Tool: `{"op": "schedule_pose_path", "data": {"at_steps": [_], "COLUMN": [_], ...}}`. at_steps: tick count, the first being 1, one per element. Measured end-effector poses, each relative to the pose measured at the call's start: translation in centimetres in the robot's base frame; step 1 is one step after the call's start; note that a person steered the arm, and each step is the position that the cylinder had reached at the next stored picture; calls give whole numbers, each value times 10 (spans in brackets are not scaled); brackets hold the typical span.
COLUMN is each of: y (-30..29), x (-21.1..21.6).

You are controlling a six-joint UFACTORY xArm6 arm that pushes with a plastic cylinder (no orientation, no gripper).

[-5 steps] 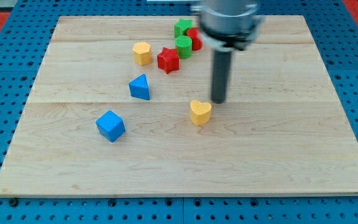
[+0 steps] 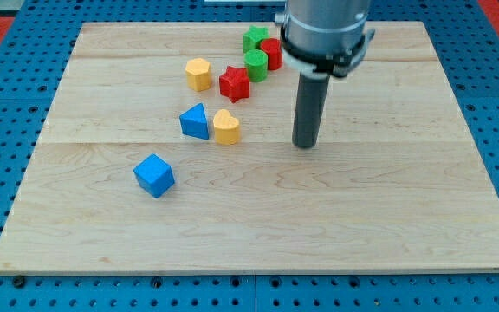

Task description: Point your arm towards the yellow hexagon

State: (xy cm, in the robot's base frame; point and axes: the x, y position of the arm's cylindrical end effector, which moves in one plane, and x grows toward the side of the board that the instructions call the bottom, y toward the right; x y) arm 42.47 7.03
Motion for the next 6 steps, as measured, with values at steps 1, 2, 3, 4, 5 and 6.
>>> {"op": "schedule_pose_path", "data": {"at_steps": [1,2,3,4,5,6], "y": [-49,-115,-203,-245,-146,-118], "x": [-46,-48,-73,-118,-160,-103]}}
